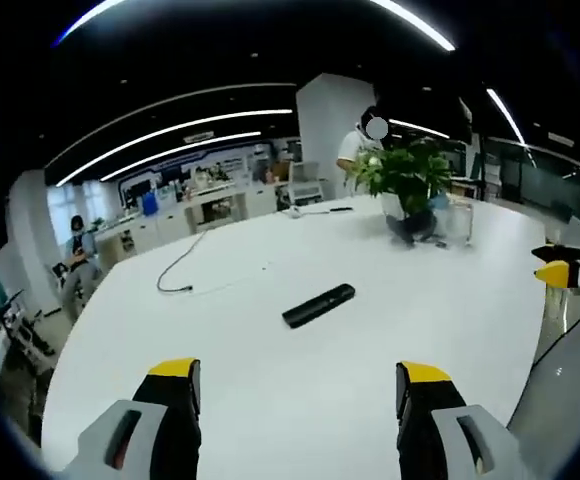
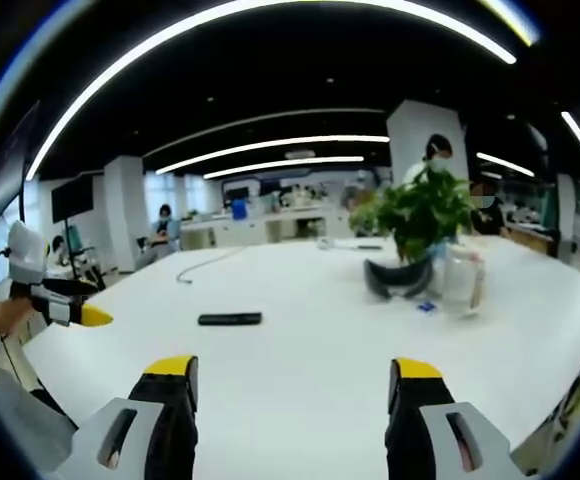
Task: Press the specified remote control buttons in sequence, fully releasing each button before pressing the next.
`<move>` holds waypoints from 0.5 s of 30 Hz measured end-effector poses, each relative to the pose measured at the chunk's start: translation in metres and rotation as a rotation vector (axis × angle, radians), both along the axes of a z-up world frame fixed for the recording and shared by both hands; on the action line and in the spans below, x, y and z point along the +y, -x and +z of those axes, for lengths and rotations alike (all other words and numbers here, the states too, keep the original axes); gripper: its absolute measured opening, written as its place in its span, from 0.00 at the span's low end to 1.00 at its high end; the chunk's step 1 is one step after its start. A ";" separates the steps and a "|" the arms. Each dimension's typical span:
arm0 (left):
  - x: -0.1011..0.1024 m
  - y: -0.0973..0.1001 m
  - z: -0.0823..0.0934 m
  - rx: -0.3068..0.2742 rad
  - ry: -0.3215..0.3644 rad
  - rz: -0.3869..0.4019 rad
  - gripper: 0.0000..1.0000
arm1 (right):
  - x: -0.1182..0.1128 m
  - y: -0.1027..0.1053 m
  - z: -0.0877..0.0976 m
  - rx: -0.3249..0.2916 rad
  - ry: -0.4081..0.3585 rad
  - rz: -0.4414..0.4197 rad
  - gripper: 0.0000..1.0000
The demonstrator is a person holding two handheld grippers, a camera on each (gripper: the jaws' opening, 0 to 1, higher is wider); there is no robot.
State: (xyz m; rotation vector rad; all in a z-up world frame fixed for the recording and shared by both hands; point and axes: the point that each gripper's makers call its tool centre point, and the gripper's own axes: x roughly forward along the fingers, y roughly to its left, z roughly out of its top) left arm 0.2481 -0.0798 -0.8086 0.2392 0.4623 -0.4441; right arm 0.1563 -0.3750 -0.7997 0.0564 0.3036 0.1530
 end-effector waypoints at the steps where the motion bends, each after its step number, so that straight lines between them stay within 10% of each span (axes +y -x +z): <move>1: -0.004 -0.005 0.000 0.001 -0.017 -0.023 0.82 | 0.000 0.000 0.000 0.002 0.001 0.000 0.76; 15: -0.040 -0.070 -0.020 0.095 -0.171 -0.275 0.74 | 0.003 -0.001 -0.009 0.047 0.018 0.013 0.73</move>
